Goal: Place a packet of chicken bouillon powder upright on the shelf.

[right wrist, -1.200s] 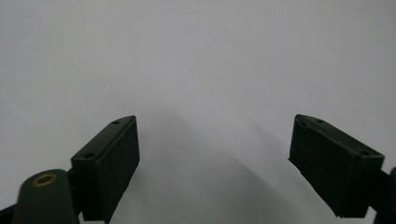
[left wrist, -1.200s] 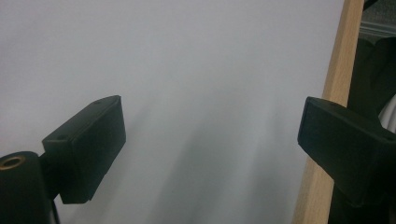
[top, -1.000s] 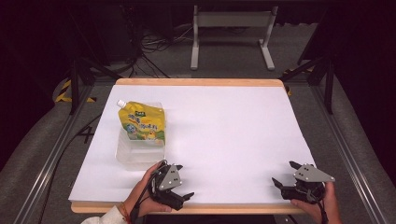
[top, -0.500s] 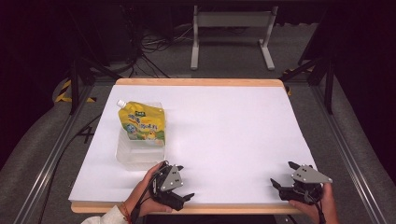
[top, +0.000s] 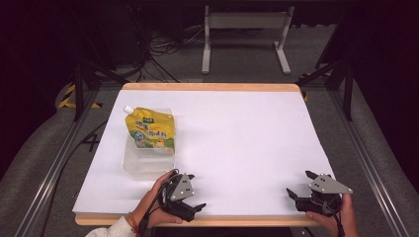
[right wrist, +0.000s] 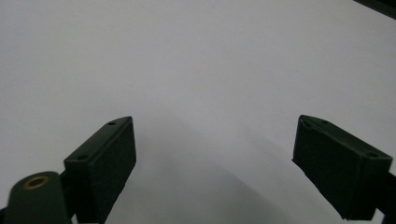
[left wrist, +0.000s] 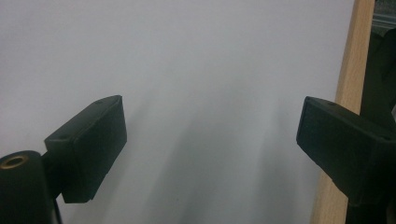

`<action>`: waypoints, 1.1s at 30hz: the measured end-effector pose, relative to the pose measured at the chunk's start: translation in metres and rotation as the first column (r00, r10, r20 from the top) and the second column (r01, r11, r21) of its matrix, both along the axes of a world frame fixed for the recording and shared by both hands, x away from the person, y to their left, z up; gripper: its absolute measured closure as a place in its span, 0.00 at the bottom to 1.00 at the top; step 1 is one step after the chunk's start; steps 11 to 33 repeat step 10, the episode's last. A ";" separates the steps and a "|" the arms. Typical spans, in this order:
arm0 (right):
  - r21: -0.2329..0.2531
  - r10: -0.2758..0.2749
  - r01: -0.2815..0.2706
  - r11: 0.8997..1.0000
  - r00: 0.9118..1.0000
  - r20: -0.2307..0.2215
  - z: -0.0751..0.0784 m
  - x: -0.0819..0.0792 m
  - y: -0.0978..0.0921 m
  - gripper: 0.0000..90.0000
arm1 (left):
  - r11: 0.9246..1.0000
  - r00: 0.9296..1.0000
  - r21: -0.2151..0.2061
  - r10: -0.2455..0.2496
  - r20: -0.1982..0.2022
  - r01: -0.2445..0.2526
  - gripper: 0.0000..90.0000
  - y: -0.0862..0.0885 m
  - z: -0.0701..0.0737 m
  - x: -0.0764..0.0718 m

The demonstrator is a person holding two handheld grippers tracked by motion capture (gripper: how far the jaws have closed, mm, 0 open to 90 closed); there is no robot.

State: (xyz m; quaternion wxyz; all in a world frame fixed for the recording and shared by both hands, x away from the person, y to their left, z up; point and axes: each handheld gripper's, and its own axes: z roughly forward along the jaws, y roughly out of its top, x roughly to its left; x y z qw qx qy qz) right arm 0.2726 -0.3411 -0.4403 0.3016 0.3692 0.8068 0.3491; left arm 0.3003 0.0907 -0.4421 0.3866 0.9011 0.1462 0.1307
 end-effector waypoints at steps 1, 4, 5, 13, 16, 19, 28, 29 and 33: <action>-0.004 -0.001 0.001 1.000 1.000 0.004 0.000 0.000 0.001 0.15 | 1.000 1.000 0.002 0.002 0.000 -0.002 0.10 0.000 0.000 0.000; -0.004 -0.002 0.002 1.000 1.000 0.000 0.000 0.000 0.001 0.15 | 1.000 1.000 0.004 0.000 -0.001 0.000 0.10 -0.001 0.000 0.000; -0.009 -0.003 0.003 1.000 1.000 0.003 0.000 -0.001 0.001 0.15 | 1.000 1.000 0.006 0.000 0.001 0.000 0.10 -0.001 0.000 0.001; 0.003 -0.006 0.006 1.000 1.000 0.004 0.000 0.000 0.000 0.15 | 1.000 1.000 0.006 -0.001 -0.005 0.001 0.10 -0.001 -0.001 0.001; 0.003 -0.006 0.006 1.000 1.000 0.004 0.000 0.000 0.000 0.15 | 1.000 1.000 0.006 -0.001 -0.005 0.001 0.10 -0.001 -0.001 0.001; 0.003 -0.006 0.006 1.000 1.000 0.004 0.000 0.000 0.000 0.15 | 1.000 1.000 0.006 -0.001 -0.005 0.001 0.10 -0.001 -0.001 0.001; 0.003 -0.006 0.006 1.000 1.000 0.004 0.000 0.000 0.000 0.15 | 1.000 1.000 0.006 -0.001 -0.005 0.001 0.10 -0.001 -0.001 0.001; 0.003 -0.006 0.006 1.000 1.000 0.004 0.000 0.000 0.000 0.15 | 1.000 1.000 0.006 -0.001 -0.005 0.001 0.10 -0.001 -0.001 0.001; 0.003 -0.006 0.006 1.000 1.000 0.004 0.000 0.000 0.000 0.15 | 1.000 1.000 0.006 -0.001 -0.005 0.001 0.10 -0.001 -0.001 0.001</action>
